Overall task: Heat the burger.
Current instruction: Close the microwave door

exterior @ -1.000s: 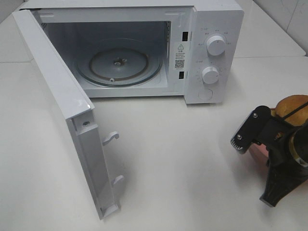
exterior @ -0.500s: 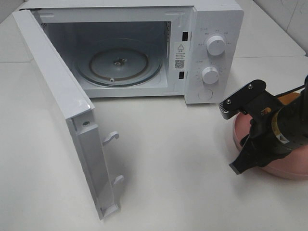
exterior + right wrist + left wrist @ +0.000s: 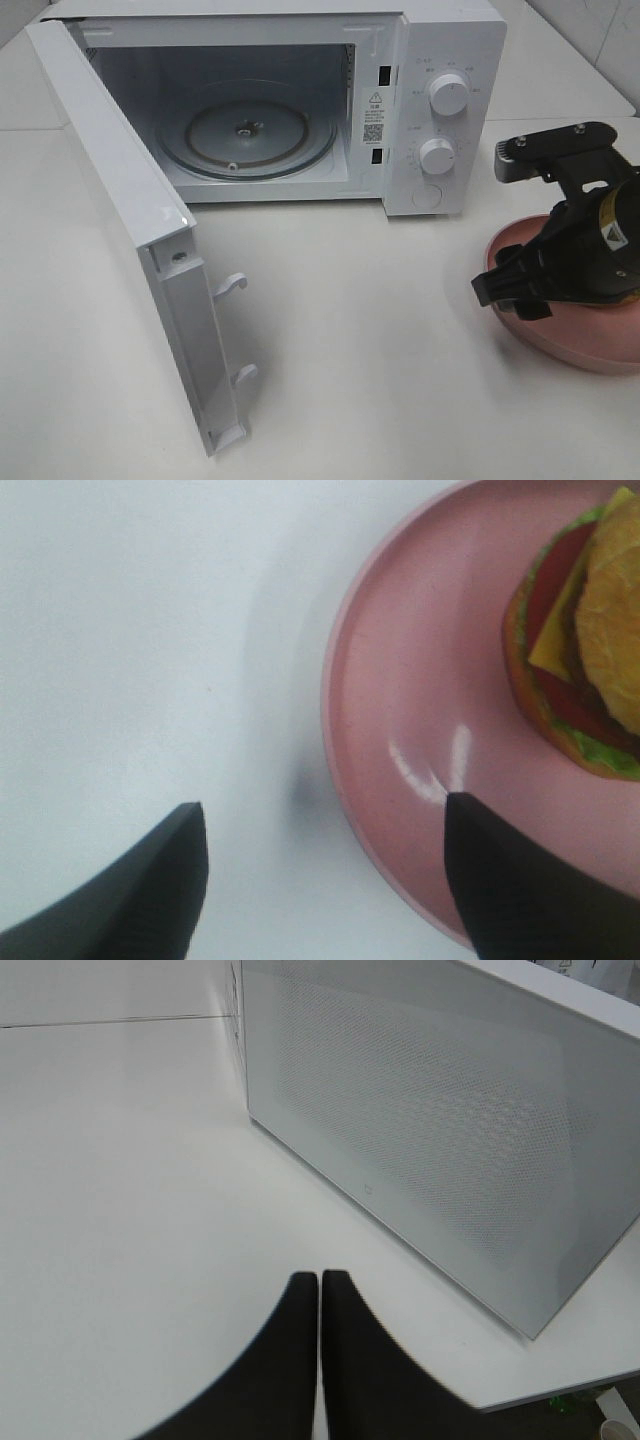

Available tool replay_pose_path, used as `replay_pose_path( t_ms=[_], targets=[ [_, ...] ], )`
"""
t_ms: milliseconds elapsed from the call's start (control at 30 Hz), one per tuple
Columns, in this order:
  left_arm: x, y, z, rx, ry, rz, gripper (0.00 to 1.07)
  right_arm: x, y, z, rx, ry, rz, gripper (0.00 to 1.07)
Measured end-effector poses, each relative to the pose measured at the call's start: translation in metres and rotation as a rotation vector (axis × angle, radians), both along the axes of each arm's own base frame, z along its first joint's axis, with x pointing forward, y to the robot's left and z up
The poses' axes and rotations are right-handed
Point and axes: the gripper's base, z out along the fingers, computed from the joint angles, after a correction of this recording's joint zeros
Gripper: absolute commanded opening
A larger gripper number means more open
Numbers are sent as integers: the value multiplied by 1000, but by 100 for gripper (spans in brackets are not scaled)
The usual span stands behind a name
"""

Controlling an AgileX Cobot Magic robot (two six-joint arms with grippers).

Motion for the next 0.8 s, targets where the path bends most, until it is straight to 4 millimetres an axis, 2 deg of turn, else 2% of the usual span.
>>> replay_pose_path(
  t_ms=[233,400,467,567,633,667,733,800],
  targets=[
    [0,0,0,0,0,0,0,3,0,27,-73,108,-12,67],
    [0,0,0,0,0,0,0,6,-3,34,-78,130,-25,68],
    [0,0,0,0,0,0,0,8,-19,39,-76,158,-73,68],
    [0,0,0,0,0,0,0,8,-24,40,-76,161,-83,68],
    [0,0,0,0,0,0,0,5,-47,52,-70,151,-157,69],
    [0,0,0,0,0,0,0,5,-47,52,-70,151,-157,69],
    [0,0,0,0,0,0,0,1,-61,60,-67,140,-210,69],
    [0,0,0,0,0,0,0,-3,-68,65,-72,141,-225,69]
  ],
)
